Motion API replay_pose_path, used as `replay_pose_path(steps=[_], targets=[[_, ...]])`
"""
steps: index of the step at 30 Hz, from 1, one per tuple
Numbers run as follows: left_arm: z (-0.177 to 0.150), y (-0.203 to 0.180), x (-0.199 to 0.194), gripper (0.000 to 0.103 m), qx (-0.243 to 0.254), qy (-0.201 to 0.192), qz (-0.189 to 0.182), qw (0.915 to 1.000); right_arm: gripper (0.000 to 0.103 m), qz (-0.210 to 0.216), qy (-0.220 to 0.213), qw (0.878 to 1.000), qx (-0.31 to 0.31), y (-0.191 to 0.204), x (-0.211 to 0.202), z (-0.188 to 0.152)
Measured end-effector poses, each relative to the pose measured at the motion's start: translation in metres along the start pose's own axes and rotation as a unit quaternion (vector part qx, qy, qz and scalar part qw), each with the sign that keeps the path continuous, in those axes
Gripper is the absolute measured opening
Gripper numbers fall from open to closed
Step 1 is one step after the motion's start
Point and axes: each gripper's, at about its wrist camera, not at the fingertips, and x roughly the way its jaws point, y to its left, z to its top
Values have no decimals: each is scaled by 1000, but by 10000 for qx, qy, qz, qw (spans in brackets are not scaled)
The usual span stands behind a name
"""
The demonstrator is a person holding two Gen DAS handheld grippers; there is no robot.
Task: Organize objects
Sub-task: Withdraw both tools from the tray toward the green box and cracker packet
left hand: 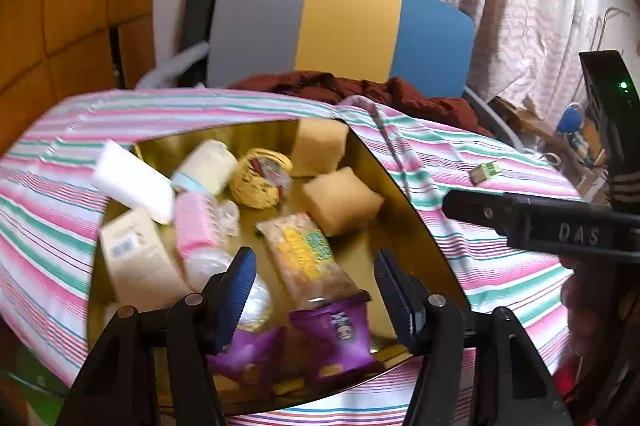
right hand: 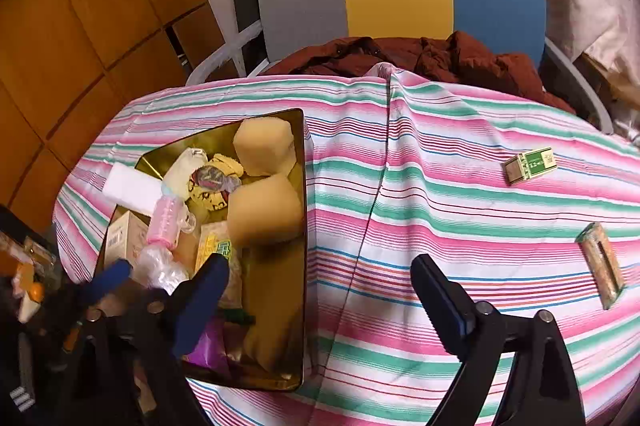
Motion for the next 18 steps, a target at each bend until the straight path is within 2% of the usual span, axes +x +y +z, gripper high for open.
replay_pose_path(steps=[4, 18], targets=[[1, 0, -6, 62, 100, -74, 202, 9997, 95, -121, -27, 9999, -118, 5, -4, -6], [1, -4, -19, 62, 274, -249, 456, 9983, 99, -259, -140, 9993, -212, 5, -19, -16]])
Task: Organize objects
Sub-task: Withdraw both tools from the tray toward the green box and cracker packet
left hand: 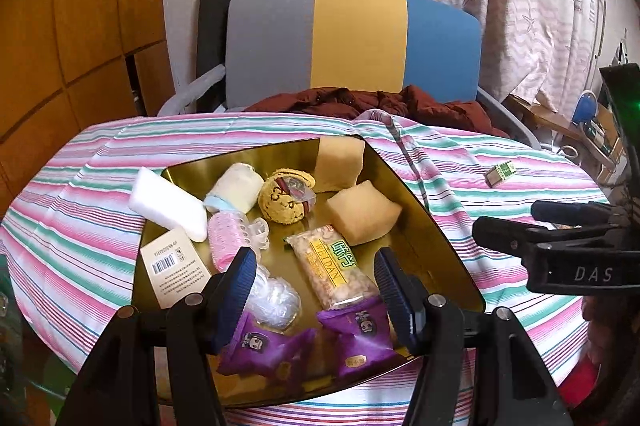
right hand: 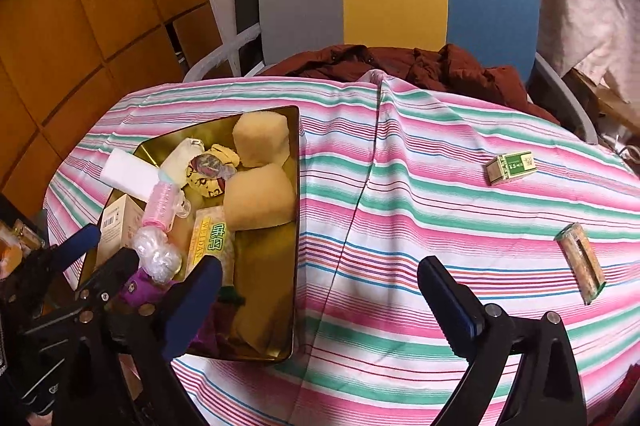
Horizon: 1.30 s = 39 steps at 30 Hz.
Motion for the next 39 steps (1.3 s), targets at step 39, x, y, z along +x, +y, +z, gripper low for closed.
replay_pose_path(steps=[39], targets=[[-6, -21, 17, 62, 407, 220, -248, 9986, 103, -940, 769, 9895, 783, -135, 24, -12]])
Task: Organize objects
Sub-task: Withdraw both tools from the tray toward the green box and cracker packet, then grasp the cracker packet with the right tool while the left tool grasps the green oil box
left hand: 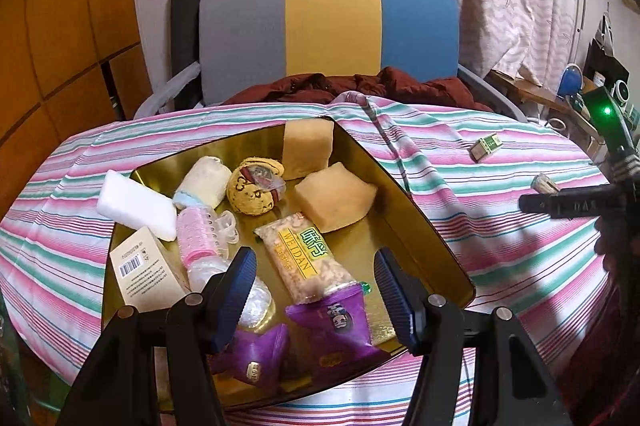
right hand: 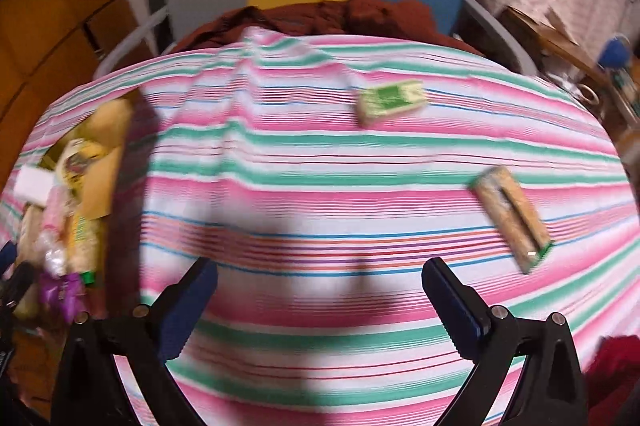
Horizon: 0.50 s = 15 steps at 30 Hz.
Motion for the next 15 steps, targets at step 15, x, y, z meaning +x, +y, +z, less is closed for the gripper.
replay_pose_path(steps=[15], targets=[[1, -6, 5, 62, 29, 45, -272, 9996, 103, -1042, 470, 9908, 730, -138, 44, 45]])
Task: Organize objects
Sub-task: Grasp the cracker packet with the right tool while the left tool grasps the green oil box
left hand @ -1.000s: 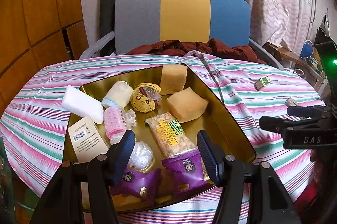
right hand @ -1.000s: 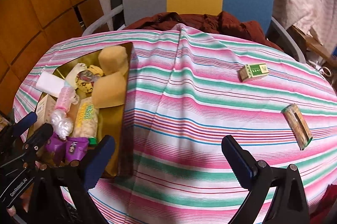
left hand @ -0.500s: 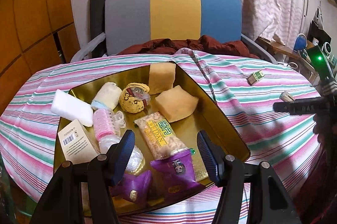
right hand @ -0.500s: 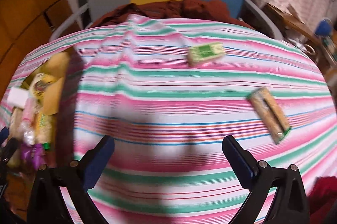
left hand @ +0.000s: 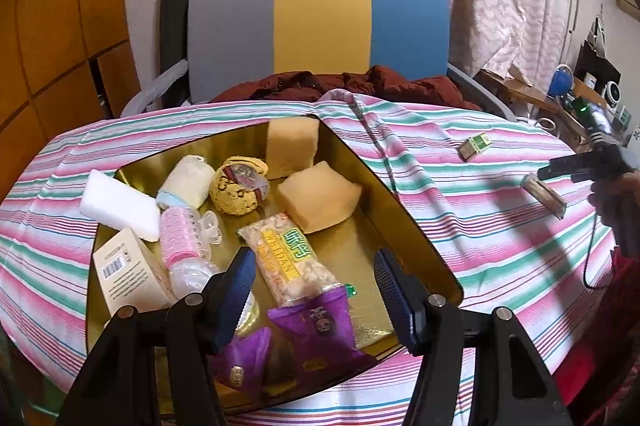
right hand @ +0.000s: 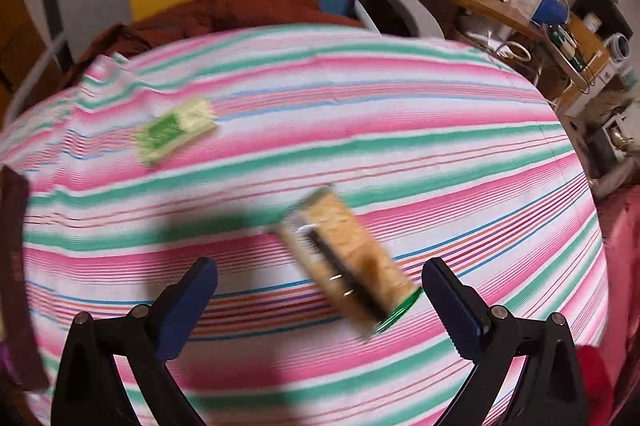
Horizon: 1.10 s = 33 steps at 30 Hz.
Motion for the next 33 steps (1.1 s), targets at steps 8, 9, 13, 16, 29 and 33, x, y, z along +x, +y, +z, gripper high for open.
replay_pose_path(steps=[8, 9, 13, 16, 29, 33], targets=[[10, -20, 1, 62, 272, 27, -249, 9993, 103, 136, 164, 9997, 105, -17, 45, 6], [12, -24, 2, 62, 319, 21, -296, 9991, 103, 120, 262, 9996, 63, -16, 51, 5], [22, -39, 6, 62, 438, 31, -459, 9980, 82, 251, 313, 9992, -34, -13, 54, 7], [30, -53, 13, 62, 550, 71, -577, 9968, 54, 423, 228, 9986, -217, -2, 45, 6], [74, -140, 58, 62, 1417, 363, -1023, 9839, 53, 441, 299, 9978, -387, 12, 48, 10], [88, -167, 83, 62, 1665, 436, -1078, 9792, 53, 429, 321, 9978, -381, 16, 49, 11]])
